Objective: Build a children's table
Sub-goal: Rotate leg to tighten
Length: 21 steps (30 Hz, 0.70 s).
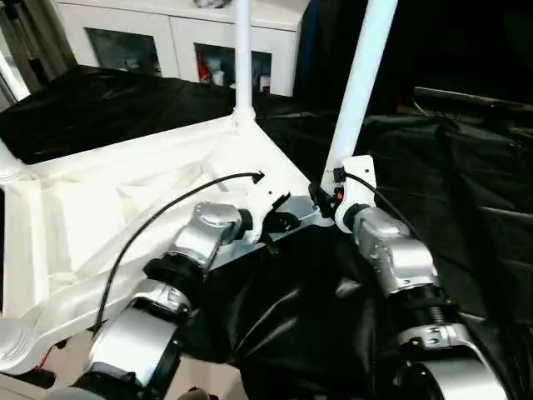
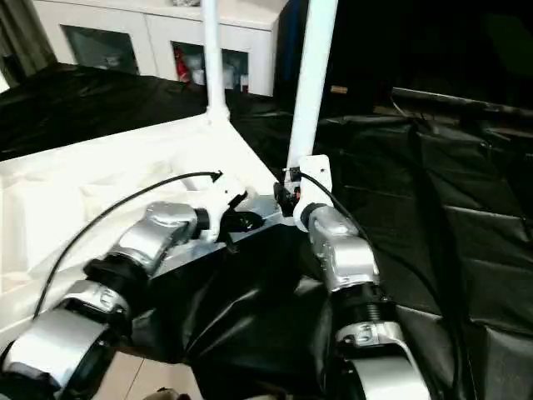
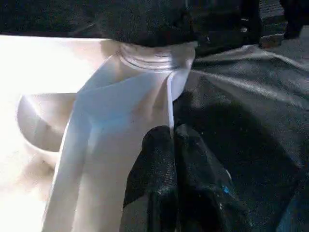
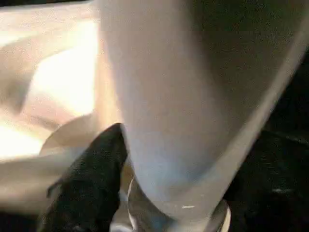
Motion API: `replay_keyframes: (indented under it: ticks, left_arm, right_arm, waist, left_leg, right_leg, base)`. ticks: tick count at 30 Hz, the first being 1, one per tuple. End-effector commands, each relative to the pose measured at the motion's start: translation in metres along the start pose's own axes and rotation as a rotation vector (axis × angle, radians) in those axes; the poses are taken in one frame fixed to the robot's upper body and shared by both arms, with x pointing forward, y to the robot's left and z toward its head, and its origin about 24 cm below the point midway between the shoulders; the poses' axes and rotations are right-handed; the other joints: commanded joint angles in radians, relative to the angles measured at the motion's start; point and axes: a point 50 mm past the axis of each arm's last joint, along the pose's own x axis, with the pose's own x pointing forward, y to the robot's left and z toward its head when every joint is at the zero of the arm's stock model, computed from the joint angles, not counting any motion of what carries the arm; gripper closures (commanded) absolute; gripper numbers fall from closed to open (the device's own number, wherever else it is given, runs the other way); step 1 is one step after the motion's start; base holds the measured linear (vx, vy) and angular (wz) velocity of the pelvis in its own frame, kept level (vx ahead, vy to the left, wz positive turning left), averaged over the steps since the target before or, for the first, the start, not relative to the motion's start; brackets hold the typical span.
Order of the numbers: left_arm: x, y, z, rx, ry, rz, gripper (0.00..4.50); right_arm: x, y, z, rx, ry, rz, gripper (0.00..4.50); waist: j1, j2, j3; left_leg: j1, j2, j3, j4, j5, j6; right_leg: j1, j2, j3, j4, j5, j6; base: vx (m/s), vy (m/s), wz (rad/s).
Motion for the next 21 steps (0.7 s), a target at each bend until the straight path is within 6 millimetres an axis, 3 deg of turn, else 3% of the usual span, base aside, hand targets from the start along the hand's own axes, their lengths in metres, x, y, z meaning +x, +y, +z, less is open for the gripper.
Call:
replay_keyframes:
  ticks: [1,6,10,13,14,21]
  left_arm:
    - [0.004,-0.01,0.027,0.113,-0.094,-0.108,4.5]
    - [-0.008,-0.009,0.017,0.124,-0.071,-0.182,4.5]
    - [-0.018,-0.012,0.013,0.146,-0.072,-0.268,4.5]
    - [-0.027,-0.015,0.007,0.172,-0.052,-0.346,4.5]
    - [-0.028,-0.015,0.006,0.17,-0.045,-0.355,4.5]
    - [-0.037,-0.017,0.002,0.156,-0.031,-0.406,4.5]
  right_arm:
    - [0.002,0.026,-0.018,-0.023,0.093,0.196,1.19]
    - [-0.015,0.017,-0.021,-0.095,0.115,0.353,0.8]
    - [-0.032,0.007,-0.018,-0.133,0.12,0.465,0.49]
    - [-0.049,0.0,-0.017,-0.173,0.141,0.566,0.49]
    - [-0.051,-0.001,-0.017,-0.179,0.146,0.576,0.77]
    - [-0.062,-0.006,-0.02,-0.169,0.166,0.617,1.28]
  waist:
    - [0.006,-0.006,-0.085]
    - [0.015,-0.003,-0.087]
    - [0.024,-0.001,-0.085]
    - [0.032,0.001,-0.08]
    - [0.033,0.001,-0.08]
    - [0.039,-0.002,-0.08]
  left_leg:
    - [0.006,0.024,-0.006,-0.076,-0.276,0.035]
    - [0.01,0.028,-0.001,-0.072,-0.22,0.058]
    - [0.013,0.033,-0.002,-0.075,-0.24,0.057]
    - [0.019,0.037,-0.002,-0.078,-0.288,0.041]
    - [0.019,0.036,-0.001,-0.077,-0.292,0.039]
    - [0.016,0.036,-0.004,-0.08,-0.301,0.023]
  right_leg:
    - [0.058,-0.046,0.034,-0.065,-0.299,-0.199]
    - [0.059,-0.049,0.038,-0.057,-0.248,-0.235]
    - [0.058,-0.05,0.039,-0.057,-0.264,-0.239]
    - [0.052,-0.05,0.04,-0.065,-0.327,-0.225]
    - [0.051,-0.049,0.04,-0.065,-0.332,-0.223]
    - [0.05,-0.053,0.04,-0.067,-0.376,-0.207]
  base:
    - [0.0,0.0,0.0]
    - [0.0,0.0,0.0]
    - [0.0,0.0,0.0]
    - [0.0,0.0,0.0]
    - [0.0,0.0,0.0]
    - [0.0,0.0,0.0]
